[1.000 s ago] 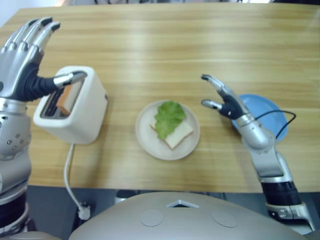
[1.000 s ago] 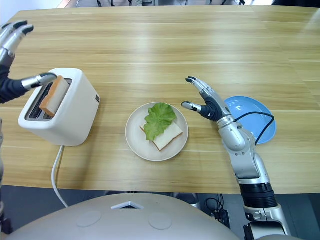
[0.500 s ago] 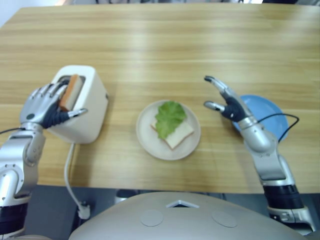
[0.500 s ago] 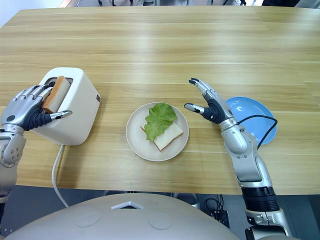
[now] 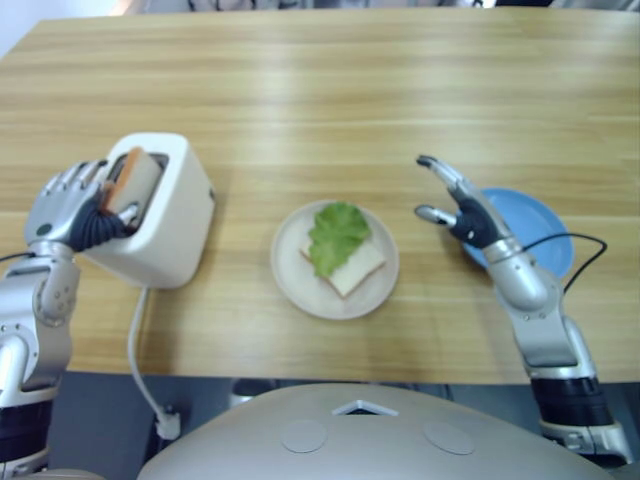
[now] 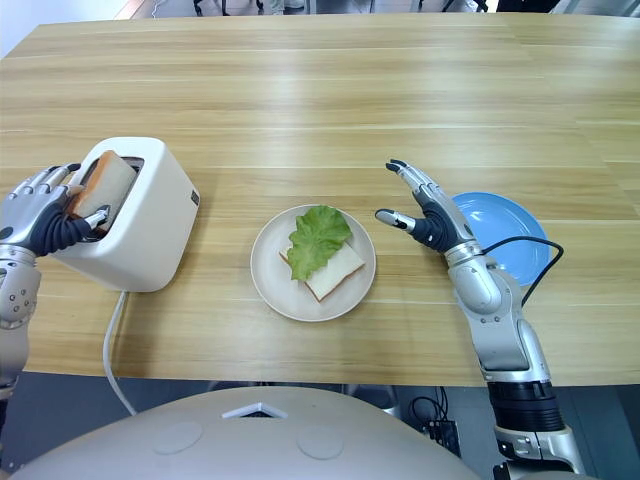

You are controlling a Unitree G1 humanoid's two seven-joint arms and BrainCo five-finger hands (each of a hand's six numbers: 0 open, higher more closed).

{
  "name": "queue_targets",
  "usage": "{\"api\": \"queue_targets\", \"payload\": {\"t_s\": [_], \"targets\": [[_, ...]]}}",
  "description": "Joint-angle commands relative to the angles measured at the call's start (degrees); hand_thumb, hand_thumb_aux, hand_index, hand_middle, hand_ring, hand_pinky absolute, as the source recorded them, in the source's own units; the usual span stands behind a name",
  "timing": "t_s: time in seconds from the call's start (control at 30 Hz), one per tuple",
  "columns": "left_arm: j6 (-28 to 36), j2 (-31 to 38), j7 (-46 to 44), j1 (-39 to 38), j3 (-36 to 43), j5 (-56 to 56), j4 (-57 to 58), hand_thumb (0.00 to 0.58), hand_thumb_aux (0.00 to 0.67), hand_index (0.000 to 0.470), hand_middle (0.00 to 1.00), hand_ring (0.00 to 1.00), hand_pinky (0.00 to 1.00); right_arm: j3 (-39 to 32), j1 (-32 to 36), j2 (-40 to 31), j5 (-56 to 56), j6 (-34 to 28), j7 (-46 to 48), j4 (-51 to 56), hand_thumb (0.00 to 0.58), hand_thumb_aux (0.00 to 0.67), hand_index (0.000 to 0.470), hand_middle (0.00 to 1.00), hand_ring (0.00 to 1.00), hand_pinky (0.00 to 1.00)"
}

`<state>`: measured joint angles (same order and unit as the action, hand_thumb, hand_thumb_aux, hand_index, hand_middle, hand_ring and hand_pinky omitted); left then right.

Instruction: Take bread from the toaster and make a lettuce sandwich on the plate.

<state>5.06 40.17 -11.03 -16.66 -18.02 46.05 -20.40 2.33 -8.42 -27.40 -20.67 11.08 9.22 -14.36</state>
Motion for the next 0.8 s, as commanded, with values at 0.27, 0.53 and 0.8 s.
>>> {"api": "queue_targets", "payload": {"t_s": [0.27, 0.53, 0.8], "targets": [[0.8, -3.2, 0.8, 2.2, -3.5, -8.7, -4.7, 0.580, 0.670, 0.460, 1.00, 1.00, 1.00, 0.6, -0.6, -0.5, -0.5, 0.1, -0.2, 0.2, 0.000, 0.000, 0.000, 0.00, 0.00, 0.00], [4.6, -12.2, 2.9, 17.7, -16.7, -33.7, -24.5, 0.580, 0.670, 0.460, 1.00, 1.00, 1.00, 0.4, -0.9, -0.2, -0.5, 0.2, -0.7, 0.7, 0.000, 0.000, 0.000, 0.00, 0.00, 0.00], [11.4, -16.9, 4.3, 27.0, -9.1, -42.9, -33.8, 0.580, 0.670, 0.460, 1.00, 1.00, 1.00, 0.1, -0.8, 0.2, -0.5, 0.1, -1.2, 1.4, 0.000, 0.000, 0.000, 0.00, 0.00, 0.00]]}}
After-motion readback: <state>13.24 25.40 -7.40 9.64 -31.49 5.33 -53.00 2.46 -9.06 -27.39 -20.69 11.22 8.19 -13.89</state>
